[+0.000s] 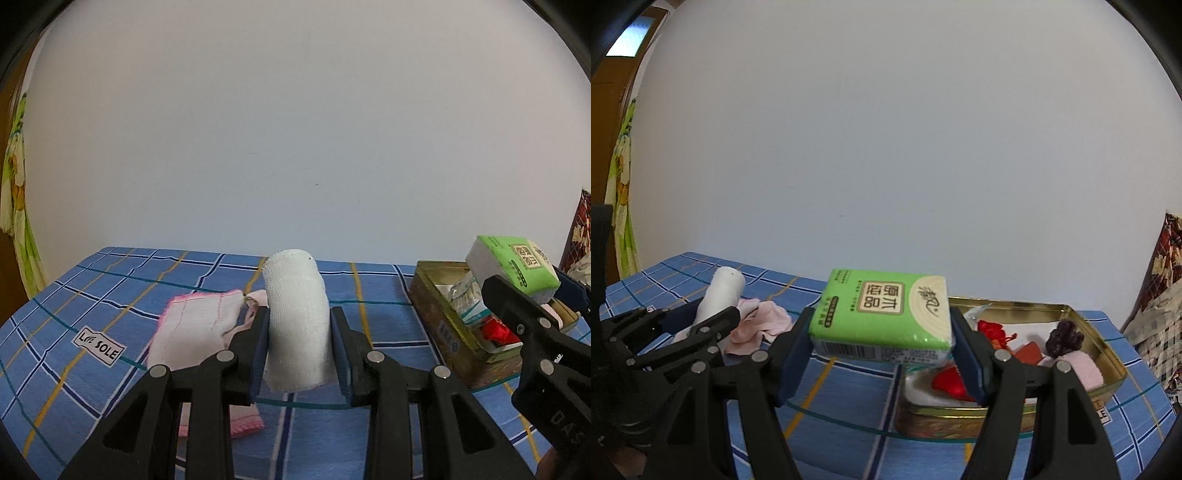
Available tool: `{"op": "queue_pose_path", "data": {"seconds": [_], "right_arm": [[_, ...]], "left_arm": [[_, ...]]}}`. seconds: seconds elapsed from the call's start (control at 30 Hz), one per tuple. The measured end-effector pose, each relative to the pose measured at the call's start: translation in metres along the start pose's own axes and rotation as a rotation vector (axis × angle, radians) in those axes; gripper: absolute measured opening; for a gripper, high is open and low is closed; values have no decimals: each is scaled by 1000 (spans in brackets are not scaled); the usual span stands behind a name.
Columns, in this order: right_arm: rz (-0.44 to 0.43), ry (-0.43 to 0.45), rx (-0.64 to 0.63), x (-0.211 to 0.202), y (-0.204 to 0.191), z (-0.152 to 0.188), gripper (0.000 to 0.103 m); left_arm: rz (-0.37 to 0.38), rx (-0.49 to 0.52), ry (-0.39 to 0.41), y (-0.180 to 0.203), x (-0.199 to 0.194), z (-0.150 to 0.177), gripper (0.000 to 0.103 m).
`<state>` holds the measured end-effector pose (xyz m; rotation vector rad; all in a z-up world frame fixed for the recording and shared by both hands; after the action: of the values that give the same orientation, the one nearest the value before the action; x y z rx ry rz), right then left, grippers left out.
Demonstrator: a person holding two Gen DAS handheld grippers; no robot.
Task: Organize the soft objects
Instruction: 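Lower the white roll with the left tool while the right tool lowers the tissue pack into the tin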
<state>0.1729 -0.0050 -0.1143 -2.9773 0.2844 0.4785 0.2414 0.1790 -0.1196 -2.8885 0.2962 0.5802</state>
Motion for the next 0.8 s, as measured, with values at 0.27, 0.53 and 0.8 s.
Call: {"op": "queue_pose_path", "data": {"seconds": [0.27,0.53,0.8], "right_arm": [[24,15,6,-5,16,-5,71],[51,28,16,-16,23,-10,70],[98,49,12,-22,38,-13,71]], "left_arm": [[26,19,10,19,3,-8,35],[47,30,20,35,5,-14,35],[68,39,41,47,6,-22,35]]}}
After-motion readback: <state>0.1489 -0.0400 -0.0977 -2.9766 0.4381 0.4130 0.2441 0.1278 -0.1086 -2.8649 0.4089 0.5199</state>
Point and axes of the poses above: each gripper's, at about its wrist camera, not at the fingertips, and x roughly the way its jaws point, y to its right, z to its underside, the point moved 1 cm from there along x, roughly the way its jaws point, and after that the axes turned 12 degrees about x, right-handed, at the moved point
